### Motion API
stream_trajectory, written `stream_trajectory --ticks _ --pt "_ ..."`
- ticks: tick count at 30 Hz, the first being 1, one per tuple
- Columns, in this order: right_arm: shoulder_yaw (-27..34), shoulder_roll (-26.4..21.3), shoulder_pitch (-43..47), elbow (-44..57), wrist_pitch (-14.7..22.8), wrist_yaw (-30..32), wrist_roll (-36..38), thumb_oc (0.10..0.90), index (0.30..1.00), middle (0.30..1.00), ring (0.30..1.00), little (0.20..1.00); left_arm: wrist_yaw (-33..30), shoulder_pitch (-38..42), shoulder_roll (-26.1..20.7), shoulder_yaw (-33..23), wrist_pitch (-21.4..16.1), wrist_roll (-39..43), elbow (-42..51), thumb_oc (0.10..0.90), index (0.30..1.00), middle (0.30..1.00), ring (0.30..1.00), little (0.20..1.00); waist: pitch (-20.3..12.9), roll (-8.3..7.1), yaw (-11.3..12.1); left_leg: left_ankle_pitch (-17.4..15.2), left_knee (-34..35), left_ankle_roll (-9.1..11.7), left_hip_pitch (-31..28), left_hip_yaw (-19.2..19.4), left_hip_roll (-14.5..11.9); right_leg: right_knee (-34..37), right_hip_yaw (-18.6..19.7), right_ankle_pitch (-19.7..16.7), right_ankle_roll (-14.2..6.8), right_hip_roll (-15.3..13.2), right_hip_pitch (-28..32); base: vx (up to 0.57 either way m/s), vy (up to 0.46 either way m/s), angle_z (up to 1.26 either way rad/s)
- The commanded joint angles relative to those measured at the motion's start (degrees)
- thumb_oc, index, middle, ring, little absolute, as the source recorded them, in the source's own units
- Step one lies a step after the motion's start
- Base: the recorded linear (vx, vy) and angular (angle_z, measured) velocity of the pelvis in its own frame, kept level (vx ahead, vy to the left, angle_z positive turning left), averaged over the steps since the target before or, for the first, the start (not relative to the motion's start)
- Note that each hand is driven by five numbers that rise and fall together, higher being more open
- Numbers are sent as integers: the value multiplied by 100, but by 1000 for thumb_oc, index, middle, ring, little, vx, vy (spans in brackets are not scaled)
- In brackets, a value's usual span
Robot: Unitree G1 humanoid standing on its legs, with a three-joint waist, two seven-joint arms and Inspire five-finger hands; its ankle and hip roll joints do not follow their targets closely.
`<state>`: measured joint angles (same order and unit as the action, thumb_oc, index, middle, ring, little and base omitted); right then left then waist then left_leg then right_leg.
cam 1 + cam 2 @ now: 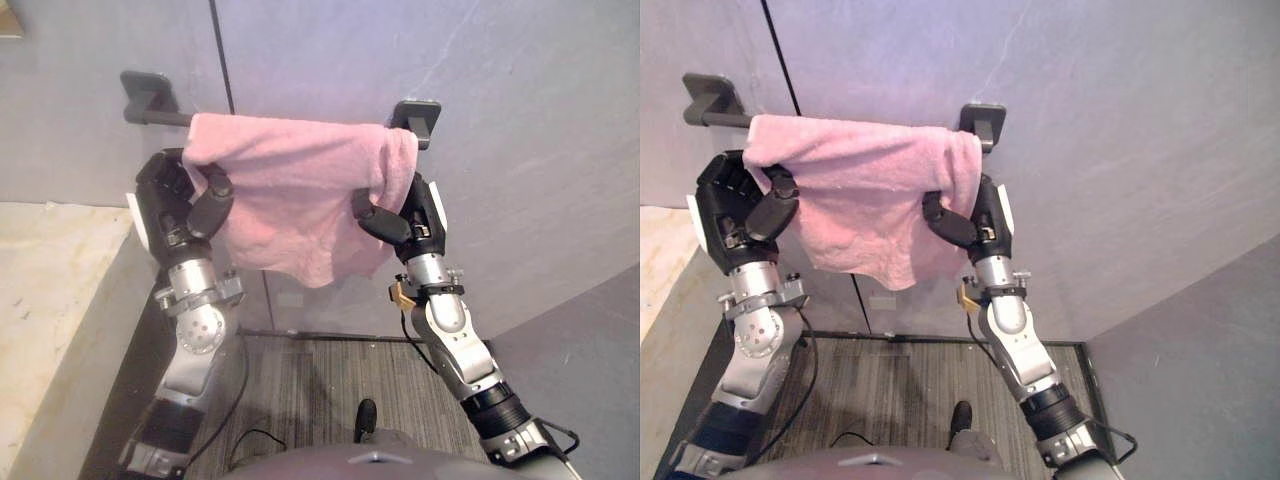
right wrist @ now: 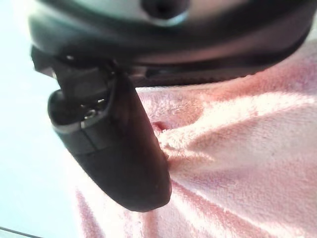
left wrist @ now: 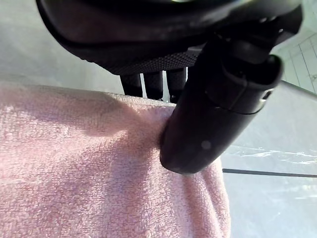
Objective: Organize the bathroom.
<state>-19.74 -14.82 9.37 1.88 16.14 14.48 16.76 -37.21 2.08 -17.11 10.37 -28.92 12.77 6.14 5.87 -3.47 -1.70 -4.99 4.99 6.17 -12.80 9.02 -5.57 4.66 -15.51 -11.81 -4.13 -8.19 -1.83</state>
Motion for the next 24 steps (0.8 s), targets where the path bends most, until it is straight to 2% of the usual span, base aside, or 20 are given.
stream_trajectory --ticks 1,8,15,24 --pt "705 -229 -359 -325 198 411 269 400 300 300 300 300 -992 -415 -36 -599 -392 -48 -222 400 300 300 300 300 -14 69 85 -153 1 -656 337 171 692 -77 39 1023 -624 30 609 0 0 0" --pt "686 -320 -362 -155 132 206 246 400 300 300 300 300 -1552 -582 -28 -955 -215 -417 -221 400 300 300 300 300 -24 49 168 -128 1 -640 348 129 698 -67 -39 1064 -591 37 668 0 0 0" --pt "746 -350 -405 -111 157 271 253 400 300 300 300 300 -1583 -807 -179 -1370 -74 -668 -259 400 300 300 300 300 -29 27 286 -100 1 -618 354 99 701 -86 -173 1097 -594 -2 723 6 9 0" --pt "886 -291 -547 -139 176 327 277 400 300 300 300 300 -1669 -942 -275 -1708 -105 -936 -405 400 300 300 300 300 -25 44 286 -89 1 -627 360 119 711 -176 -212 1122 -621 -50 687 0 0 0"
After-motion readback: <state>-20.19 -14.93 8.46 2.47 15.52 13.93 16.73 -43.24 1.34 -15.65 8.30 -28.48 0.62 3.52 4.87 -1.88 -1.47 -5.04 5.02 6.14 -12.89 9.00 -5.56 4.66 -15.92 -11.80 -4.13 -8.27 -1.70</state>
